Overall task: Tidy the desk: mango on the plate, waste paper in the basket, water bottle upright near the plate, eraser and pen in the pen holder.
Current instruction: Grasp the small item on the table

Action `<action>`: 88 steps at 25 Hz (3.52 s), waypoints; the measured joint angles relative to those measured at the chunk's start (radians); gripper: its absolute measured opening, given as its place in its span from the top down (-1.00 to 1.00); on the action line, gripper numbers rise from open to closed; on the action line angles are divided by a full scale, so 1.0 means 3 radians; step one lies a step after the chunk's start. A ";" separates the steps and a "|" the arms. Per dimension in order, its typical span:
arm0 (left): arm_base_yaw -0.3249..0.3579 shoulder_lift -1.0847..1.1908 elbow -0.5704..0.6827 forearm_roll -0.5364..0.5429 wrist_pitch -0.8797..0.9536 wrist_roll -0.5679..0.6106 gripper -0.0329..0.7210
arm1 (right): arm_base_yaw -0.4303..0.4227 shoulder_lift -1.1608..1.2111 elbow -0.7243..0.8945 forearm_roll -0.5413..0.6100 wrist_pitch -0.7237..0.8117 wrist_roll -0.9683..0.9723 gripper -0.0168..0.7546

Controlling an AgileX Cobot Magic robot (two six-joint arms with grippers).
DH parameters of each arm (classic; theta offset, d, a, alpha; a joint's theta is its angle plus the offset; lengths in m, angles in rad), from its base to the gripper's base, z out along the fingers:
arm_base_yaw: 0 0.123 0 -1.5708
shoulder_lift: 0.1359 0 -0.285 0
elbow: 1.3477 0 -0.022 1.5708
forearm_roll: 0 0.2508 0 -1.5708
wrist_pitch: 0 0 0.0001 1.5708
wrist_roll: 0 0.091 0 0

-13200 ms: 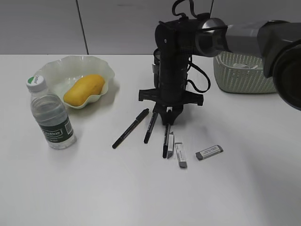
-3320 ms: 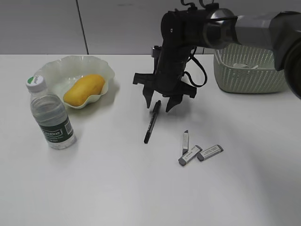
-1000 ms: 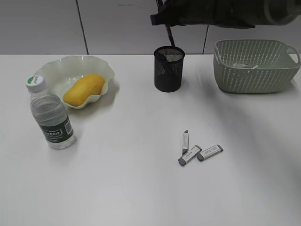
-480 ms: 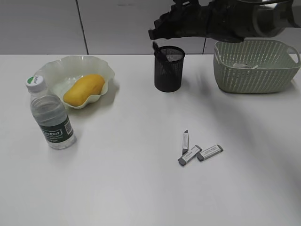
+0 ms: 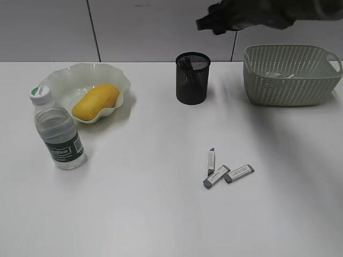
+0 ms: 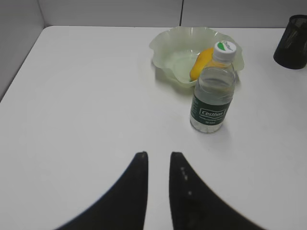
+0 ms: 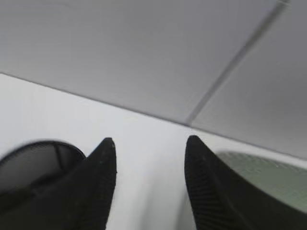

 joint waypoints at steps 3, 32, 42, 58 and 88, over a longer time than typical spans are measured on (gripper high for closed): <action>0.0000 0.0000 0.0000 0.0000 0.0000 0.0000 0.60 | 0.0001 -0.0472 0.0226 0.1003 0.0772 -0.1176 -0.01; 0.0000 0.1630 -0.0253 -0.1134 -0.0162 0.1009 0.34 | 0.0007 -0.7003 0.3680 0.2826 0.2892 -0.2489 0.01; -0.1068 0.4026 -0.1445 -0.1758 -0.0930 0.1357 0.19 | 0.0007 -0.6913 0.3717 0.2912 0.2801 -0.2539 0.13; -0.2589 0.6685 -0.3245 -0.0779 -0.1187 0.1258 -0.18 | 0.0007 -0.6913 0.3717 0.2912 0.2801 -0.2547 0.15; -0.2736 0.7825 -0.4049 -0.0550 -0.1646 0.1534 0.00 | 0.0007 -0.6913 0.3717 0.2912 0.2798 -0.2550 0.15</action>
